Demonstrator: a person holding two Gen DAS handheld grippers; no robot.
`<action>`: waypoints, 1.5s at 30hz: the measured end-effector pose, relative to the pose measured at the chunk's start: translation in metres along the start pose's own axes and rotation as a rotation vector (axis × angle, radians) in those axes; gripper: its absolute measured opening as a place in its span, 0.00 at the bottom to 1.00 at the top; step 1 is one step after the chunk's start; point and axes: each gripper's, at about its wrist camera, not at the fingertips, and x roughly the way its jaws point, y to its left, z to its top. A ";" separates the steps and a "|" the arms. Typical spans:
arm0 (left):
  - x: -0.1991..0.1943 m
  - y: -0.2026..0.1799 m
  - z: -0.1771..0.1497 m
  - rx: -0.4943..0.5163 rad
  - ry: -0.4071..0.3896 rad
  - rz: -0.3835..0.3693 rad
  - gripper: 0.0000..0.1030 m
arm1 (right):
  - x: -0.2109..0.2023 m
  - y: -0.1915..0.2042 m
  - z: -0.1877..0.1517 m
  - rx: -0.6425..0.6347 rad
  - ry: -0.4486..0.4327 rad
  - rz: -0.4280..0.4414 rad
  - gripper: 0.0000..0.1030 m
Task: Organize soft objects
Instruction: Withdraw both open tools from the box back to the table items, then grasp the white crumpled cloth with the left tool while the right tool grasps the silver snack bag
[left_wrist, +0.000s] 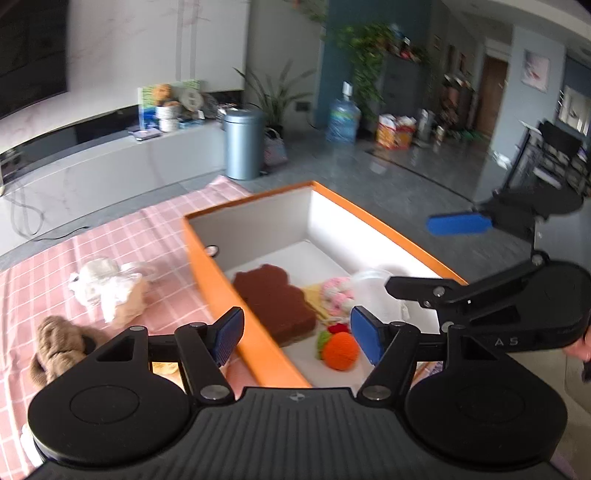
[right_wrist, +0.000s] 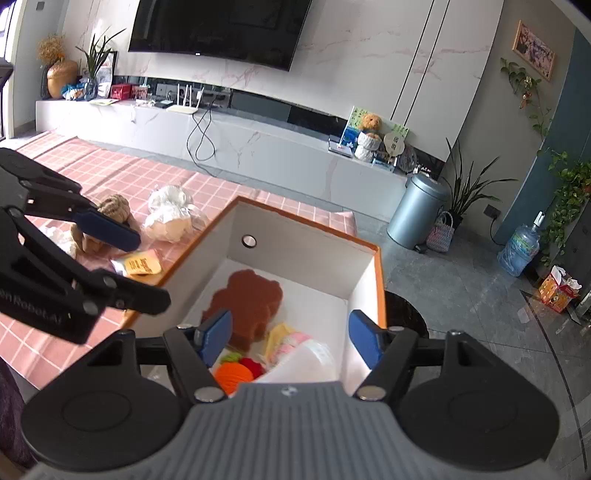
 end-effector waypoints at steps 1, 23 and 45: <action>-0.005 0.003 -0.002 -0.014 -0.014 0.008 0.76 | 0.000 0.003 0.000 0.004 -0.004 -0.005 0.68; -0.083 0.099 -0.078 -0.337 -0.134 0.202 0.76 | -0.008 0.111 0.021 0.099 -0.222 0.072 0.71; -0.086 0.161 -0.152 -0.575 -0.082 0.353 0.86 | 0.057 0.196 0.006 0.077 -0.068 0.219 0.60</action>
